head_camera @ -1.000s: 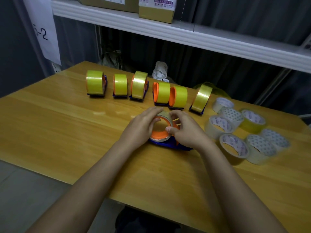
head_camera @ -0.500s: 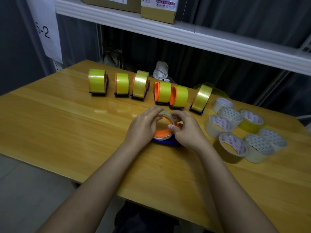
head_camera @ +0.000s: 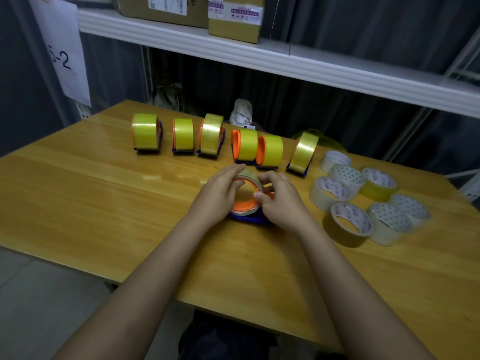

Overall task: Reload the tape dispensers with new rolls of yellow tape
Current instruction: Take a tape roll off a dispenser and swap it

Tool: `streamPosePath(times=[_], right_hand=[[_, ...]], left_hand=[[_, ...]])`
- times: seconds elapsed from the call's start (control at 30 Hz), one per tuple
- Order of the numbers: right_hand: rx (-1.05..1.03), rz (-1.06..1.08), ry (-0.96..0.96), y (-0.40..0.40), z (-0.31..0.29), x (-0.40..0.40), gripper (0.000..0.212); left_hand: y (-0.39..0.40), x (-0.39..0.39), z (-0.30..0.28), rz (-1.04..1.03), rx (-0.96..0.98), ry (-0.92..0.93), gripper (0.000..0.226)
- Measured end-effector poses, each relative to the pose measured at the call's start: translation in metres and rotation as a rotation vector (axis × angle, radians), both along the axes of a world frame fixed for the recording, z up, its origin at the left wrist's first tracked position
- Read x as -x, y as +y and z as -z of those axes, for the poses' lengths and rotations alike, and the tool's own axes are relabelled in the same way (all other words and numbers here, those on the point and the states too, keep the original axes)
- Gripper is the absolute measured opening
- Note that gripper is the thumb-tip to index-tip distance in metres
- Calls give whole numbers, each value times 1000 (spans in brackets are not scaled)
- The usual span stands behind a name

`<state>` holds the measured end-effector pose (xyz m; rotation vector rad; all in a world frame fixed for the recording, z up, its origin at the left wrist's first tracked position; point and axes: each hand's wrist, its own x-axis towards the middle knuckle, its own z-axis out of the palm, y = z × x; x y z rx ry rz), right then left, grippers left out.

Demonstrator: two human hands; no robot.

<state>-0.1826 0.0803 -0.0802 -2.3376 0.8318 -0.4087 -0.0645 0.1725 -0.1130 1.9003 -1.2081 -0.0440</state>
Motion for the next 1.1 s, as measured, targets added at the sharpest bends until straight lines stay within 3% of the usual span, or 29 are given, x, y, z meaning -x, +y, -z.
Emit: streamPosePath(times=[0.1,0.27,0.37,0.57,0.9,1.1], right_hand=[[-3,8,-4,-1,-2,1,44],[-6,-11,41,2,-3,2,57],[64,-6,108,4,-3,0,59],[74,28,47,8,1,-2,58],[222,134,34,17,15,-1,56],[210,183,-30,19,19,-3,52]], left_hand=[[1,-3,-9,-1,-162,115,54],[1,-6,-22,-6,-321,150,54],[2,2,-21,-68,-282,107,54],[-1,16,-16,-234,-156,58,53],[2,29,-12,-316,-89,-15,46],[-1,32,-13,-335,-75,-20,47]])
